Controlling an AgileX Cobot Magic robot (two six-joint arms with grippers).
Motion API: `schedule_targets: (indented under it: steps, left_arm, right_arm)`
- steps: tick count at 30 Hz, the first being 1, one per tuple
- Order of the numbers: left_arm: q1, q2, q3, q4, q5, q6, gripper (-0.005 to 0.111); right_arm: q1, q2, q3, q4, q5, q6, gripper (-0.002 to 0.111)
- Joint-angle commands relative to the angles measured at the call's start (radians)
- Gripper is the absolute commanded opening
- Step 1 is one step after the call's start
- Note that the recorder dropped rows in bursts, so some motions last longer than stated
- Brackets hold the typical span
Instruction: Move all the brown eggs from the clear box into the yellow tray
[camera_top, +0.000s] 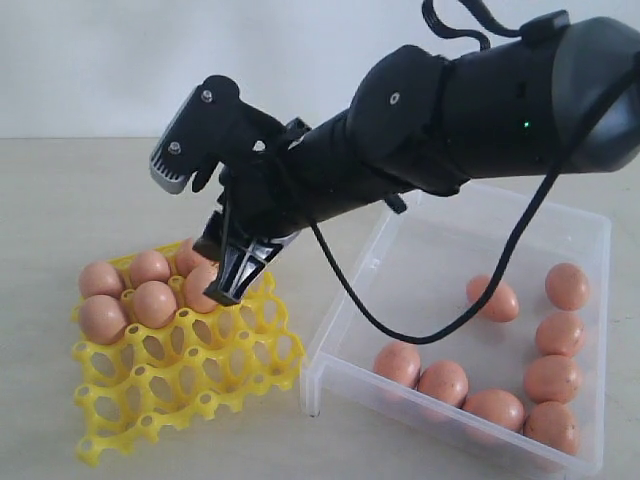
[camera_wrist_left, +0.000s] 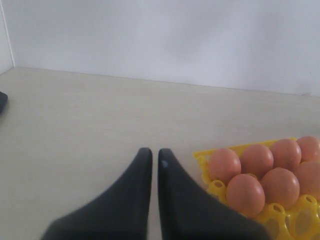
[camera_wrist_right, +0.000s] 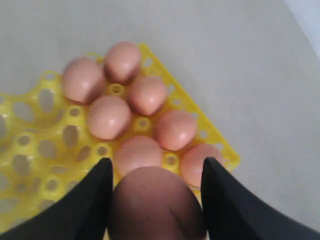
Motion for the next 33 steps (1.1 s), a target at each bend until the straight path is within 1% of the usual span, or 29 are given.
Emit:
schedule_targets:
  steps: [1,3,9,12,16,18,21,22,24,26,28,31,33]
  left_arm:
    - [0.003,-0.003,0.003,0.002,-0.003,0.0,0.004]
    - [0.003,-0.003,0.003,0.002,-0.003,0.0,0.004]
    - [0.003,-0.003,0.003,0.002,-0.003,0.0,0.004]
    - [0.003,-0.003,0.003,0.002,-0.003,0.0,0.004]
    - [0.003,-0.003,0.003,0.002,-0.003,0.0,0.004]
    - [0.003,-0.003,0.003,0.002,-0.003,0.0,0.004]
    - [0.003,-0.003,0.003,0.002,-0.003,0.0,0.004]
    - [0.003,-0.003,0.003,0.002,-0.003,0.0,0.004]
    - [0.003,-0.003,0.003,0.002,-0.003,0.0,0.004]
    - [0.003,-0.003,0.003,0.002,-0.003,0.0,0.004]
    - [0.003,-0.003,0.003,0.002,-0.003,0.0,0.004]
    - [0.003,-0.003,0.003,0.002,-0.002,0.0,0.004]
    - [0.003,-0.003,0.003,0.002,-0.002,0.0,0.004]
  right_arm:
    - [0.005,-0.025,-0.005,-0.295,-0.173,0.213,0.0]
    - [0.005,-0.025,-0.005,-0.32,-0.238,0.216,0.0]
    - [-0.006,-0.022,-0.005,-0.315,-0.484,0.179,0.0]
    - [-0.021,-0.022,-0.005,-0.259,-0.641,0.17,0.0]
    - [-0.026,-0.024,-0.005,-0.125,-0.867,0.212,0.0]
    - [-0.026,-0.028,-0.005,-0.099,-0.947,0.327,0.0]
    - [-0.026,-0.045,-0.005,-0.096,-0.954,0.586,0.0]
    - [-0.026,-0.047,-0.005,-0.096,-0.944,0.668,0.0]
    - [-0.026,-0.056,-0.005,-0.1,-0.901,0.898,0.0]
    - [-0.026,-0.06,-0.005,-0.143,-0.842,1.113,0.0]
    - [-0.026,-0.06,-0.005,-0.278,-0.768,1.27,0.0]
    - [-0.035,-0.051,-0.005,-0.654,-0.699,1.519,0.0]
    - [-0.053,-0.039,-0.005,-0.94,-0.704,1.766,0.0]
